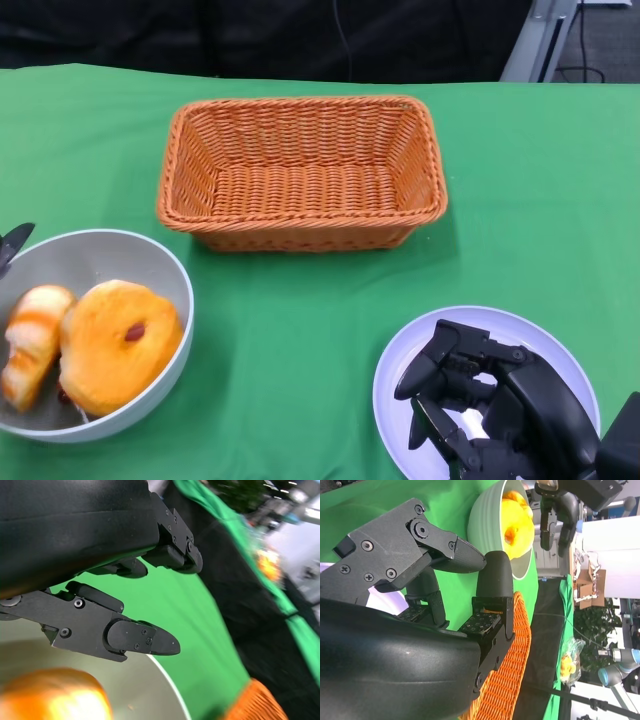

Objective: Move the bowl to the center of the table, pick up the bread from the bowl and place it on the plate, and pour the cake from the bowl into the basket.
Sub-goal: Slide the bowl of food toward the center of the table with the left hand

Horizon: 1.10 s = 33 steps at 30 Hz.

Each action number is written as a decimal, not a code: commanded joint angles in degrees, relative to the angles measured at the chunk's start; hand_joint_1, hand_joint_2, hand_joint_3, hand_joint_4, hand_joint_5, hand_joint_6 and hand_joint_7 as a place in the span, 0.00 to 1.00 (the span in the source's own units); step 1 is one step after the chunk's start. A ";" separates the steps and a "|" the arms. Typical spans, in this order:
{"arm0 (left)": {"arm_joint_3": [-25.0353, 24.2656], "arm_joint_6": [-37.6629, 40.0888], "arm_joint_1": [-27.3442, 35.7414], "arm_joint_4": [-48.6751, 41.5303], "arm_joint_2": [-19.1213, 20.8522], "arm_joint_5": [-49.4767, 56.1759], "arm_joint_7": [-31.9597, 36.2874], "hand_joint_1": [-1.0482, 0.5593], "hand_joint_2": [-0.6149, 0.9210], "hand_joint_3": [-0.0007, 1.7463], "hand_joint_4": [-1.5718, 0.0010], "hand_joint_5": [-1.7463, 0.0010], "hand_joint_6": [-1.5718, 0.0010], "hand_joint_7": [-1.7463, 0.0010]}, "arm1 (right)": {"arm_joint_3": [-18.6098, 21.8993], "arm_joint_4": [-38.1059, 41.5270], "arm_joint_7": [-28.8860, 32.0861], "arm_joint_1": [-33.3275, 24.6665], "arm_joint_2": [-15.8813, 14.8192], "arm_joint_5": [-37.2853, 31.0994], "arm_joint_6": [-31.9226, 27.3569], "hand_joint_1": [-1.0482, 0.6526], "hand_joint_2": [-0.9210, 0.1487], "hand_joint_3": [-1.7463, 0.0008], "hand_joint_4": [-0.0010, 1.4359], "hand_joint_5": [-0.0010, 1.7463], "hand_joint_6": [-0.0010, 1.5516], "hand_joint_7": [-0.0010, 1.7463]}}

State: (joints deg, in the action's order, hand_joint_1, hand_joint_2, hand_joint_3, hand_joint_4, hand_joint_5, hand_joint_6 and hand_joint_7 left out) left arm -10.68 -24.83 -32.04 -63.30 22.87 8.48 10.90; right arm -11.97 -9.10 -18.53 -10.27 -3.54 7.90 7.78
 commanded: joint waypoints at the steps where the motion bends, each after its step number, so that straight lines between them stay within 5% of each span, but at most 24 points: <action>1: -0.26 2.92 -2.07 -1.74 1.42 -1.06 0.56 0.31 1.00 0.14 0.82 0.99 0.78 1.00 | 0.42 0.61 -0.16 0.60 0.11 0.24 1.19 0.52 0.33 0.43 0.50 0.90 0.45 0.76; 18: 3.85 22.83 -5.50 -2.48 1.28 -2.26 -11.15 0.32 1.00 0.24 0.86 1.00 0.87 1.00 | 0.69 1.86 -0.62 1.15 0.05 0.37 2.23 0.51 0.33 0.44 0.51 0.89 0.47 0.75; 33: 3.99 29.75 -0.68 11.49 -0.16 -7.65 -23.41 0.31 1.00 0.28 0.89 0.99 0.88 0.99 | 0.65 1.56 -0.57 0.84 0.08 0.15 2.18 0.51 0.33 0.44 0.51 0.90 0.47 0.75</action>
State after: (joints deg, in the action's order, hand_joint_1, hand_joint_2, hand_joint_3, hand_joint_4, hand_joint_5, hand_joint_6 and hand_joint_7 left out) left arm -5.97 4.34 -34.20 -53.38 22.83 1.85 -11.42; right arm -11.82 -7.49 -19.13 -9.38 -3.19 8.03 9.52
